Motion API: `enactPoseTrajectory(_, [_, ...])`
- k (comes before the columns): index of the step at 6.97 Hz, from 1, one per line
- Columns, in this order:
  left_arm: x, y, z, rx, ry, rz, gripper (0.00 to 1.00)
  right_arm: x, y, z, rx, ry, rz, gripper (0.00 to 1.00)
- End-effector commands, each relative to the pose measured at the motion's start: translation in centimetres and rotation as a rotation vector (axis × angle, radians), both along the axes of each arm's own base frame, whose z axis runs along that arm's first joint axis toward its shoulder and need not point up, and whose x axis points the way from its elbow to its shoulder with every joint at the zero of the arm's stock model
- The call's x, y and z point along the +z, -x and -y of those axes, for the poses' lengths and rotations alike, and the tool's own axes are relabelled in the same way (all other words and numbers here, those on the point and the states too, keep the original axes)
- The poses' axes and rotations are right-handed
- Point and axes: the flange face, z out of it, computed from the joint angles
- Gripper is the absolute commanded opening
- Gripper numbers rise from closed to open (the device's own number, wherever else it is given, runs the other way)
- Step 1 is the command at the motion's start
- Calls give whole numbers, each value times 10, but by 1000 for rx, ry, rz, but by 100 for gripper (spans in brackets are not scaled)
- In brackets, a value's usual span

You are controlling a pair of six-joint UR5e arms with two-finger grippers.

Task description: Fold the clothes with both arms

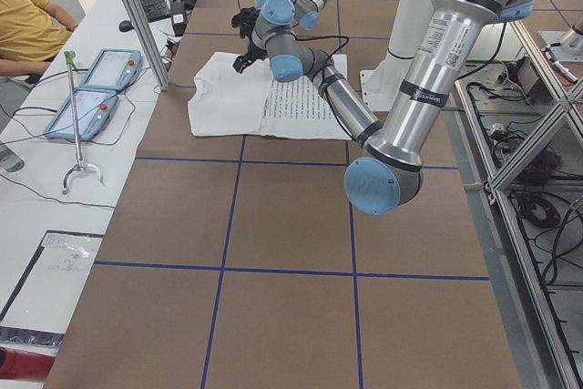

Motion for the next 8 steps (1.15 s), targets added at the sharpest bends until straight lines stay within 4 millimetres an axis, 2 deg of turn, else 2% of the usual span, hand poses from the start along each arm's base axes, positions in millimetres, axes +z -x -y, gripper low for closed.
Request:
enactPoseTrajectory(1, [0, 0, 0, 0, 0, 0, 100, 7, -2, 0, -37, -24, -14, 45])
enactPoseTrajectory(2, [0, -1, 0, 3, 1, 0, 100, 6, -1, 0, -26, -21, -7, 99])
enactPoseTrajectory(3, [0, -2, -1, 9, 2, -2, 100, 2, -10, 8, -10, -22, 2, 100])
enactPoseTrajectory(4, [-2, -1, -2, 11, 7, -8, 100, -16, -32, 17, 13, -53, 48, 100])
enactPoseTrajectory(5, [-2, -1, -2, 10, 14, -8, 100, -20, -44, 8, 3, -92, 129, 100])
enactPoseTrajectory(6, [-3, 0, -4, 9, 19, -8, 100, -20, -61, -7, -7, -74, 205, 100])
enactPoseTrajectory(7, [6, 1, -7, -3, 79, -13, 100, -12, -90, -34, -5, -88, 230, 100])
enactPoseTrajectory(8, [13, 9, -19, -26, 144, -37, 100, 2, -119, -71, 21, -63, 256, 100])
